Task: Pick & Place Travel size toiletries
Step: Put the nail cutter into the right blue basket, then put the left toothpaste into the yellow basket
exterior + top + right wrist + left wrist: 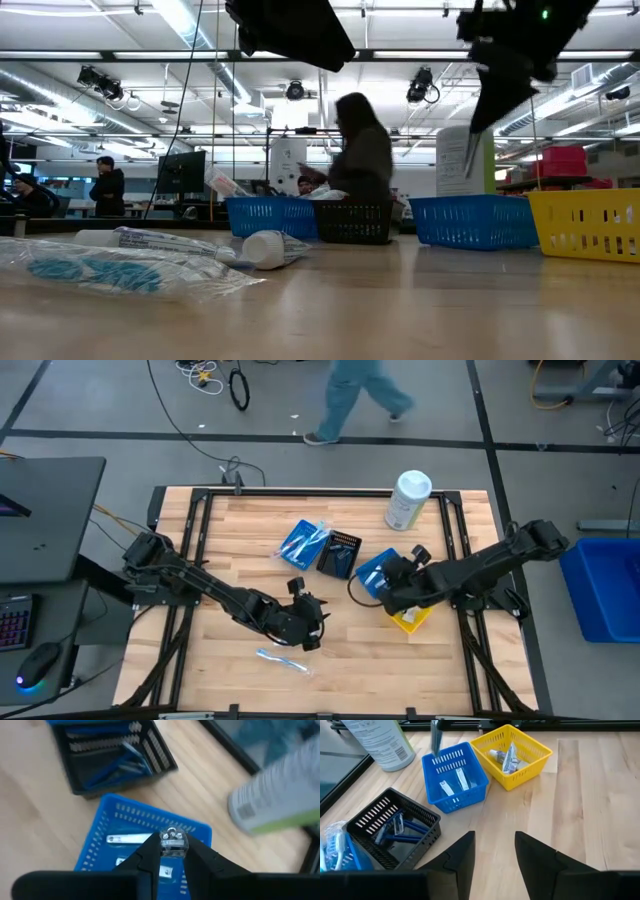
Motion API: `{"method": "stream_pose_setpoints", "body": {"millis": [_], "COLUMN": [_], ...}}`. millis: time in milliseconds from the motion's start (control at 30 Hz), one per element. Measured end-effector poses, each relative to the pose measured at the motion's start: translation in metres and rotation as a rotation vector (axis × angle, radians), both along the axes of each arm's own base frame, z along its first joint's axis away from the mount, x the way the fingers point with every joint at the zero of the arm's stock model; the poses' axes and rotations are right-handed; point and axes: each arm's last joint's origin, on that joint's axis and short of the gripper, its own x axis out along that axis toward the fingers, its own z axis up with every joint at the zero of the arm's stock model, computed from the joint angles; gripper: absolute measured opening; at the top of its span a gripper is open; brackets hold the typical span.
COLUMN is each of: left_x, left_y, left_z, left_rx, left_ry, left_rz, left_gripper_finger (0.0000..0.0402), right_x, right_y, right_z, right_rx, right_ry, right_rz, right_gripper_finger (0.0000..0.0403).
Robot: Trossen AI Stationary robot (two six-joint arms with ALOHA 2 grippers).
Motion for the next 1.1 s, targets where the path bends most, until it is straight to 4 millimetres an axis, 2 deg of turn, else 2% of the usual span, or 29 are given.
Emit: {"method": "stream_pose_setpoints", "body": {"millis": [167, 333, 500, 600, 700, 867, 1100], "left_x": [0.000, 0.000, 0.000, 0.000, 0.000, 0.000, -0.001], "left_y": [0.000, 0.000, 0.000, 0.000, 0.000, 0.000, -0.004], "left_z": [0.000, 0.000, 0.000, 0.000, 0.000, 0.000, -0.002], "left_rx": [0.000, 0.000, 0.006, 0.004, 0.004, -0.001, -0.100], "left_ry": [0.000, 0.001, 0.003, 0.002, 0.002, 0.004, 0.040], "left_rz": [-0.001, -0.001, -0.005, -0.004, -0.004, -0.009, -0.089], "left_gripper_finger": [0.0143, 0.0143, 0.0143, 0.0143, 0.0143, 0.0143, 0.0143], "right_x": [-0.003, -0.006, -0.012, -0.013, -0.012, -0.001, 0.027], "right_y": [-0.006, -0.010, -0.016, -0.019, -0.020, -0.017, -0.010], "right_z": [-0.026, -0.048, -0.068, -0.074, -0.072, -0.052, -0.020], "right_rx": [0.055, 0.043, 0.042, 0.044, 0.044, 0.017, -0.019], "right_ry": [-0.045, -0.040, -0.044, -0.054, -0.057, -0.060, -0.201], "right_rz": [-0.090, -0.064, -0.077, -0.087, -0.089, 0.000, 0.139], "right_gripper_finger": [0.0075, 0.0081, 0.0116, 0.0144, 0.0173, 0.0213, 0.0235]}}
